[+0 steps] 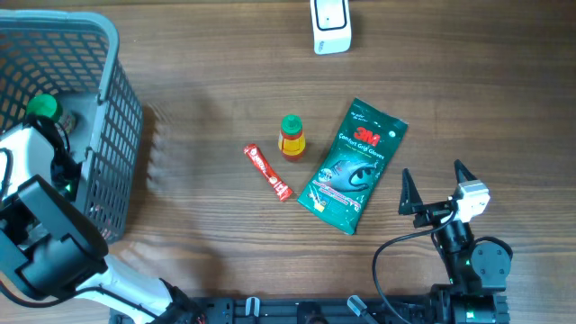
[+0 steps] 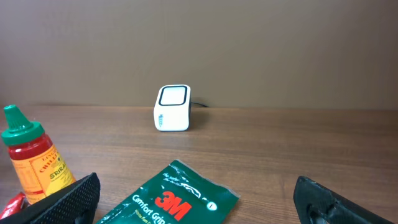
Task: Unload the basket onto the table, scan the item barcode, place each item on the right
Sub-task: 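Reach the left gripper into the basket and grasp the clear snack bag, then carry the snack bag out and drop it onto the gloves pack, then move the left gripper into the basket and grasp the green-capped jar, then lift the jar out and set it upright on the gloves pack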
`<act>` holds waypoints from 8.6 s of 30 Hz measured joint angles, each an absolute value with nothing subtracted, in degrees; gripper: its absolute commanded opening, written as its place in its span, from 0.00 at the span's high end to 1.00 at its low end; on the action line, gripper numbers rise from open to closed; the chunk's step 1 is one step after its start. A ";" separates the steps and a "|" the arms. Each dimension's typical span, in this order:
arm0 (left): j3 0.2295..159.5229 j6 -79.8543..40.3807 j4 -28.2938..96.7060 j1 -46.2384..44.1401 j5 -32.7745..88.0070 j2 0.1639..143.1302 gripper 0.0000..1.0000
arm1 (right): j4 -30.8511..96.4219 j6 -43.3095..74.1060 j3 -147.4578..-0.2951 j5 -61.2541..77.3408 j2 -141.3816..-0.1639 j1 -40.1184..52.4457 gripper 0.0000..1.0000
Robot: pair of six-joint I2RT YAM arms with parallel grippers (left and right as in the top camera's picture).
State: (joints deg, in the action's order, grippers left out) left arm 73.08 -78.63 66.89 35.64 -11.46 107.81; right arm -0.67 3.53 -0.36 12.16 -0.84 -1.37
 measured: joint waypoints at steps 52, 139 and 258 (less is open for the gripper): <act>82.41 -58.78 63.57 -6.44 4.29 56.84 0.96 | -0.67 3.53 -0.36 12.12 -0.84 -1.37 0.00; 98.10 -39.70 56.53 23.24 -30.11 84.77 0.00 | -0.64 3.53 -0.36 11.97 -0.84 -1.37 0.00; 97.86 -37.39 36.84 -51.72 -13.56 113.14 0.37 | -0.67 3.53 -0.36 11.97 -0.84 -1.37 0.00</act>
State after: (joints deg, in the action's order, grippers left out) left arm 97.86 -37.39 36.84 -51.72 -13.56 113.14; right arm -0.67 3.53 -0.36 11.97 -0.84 -1.37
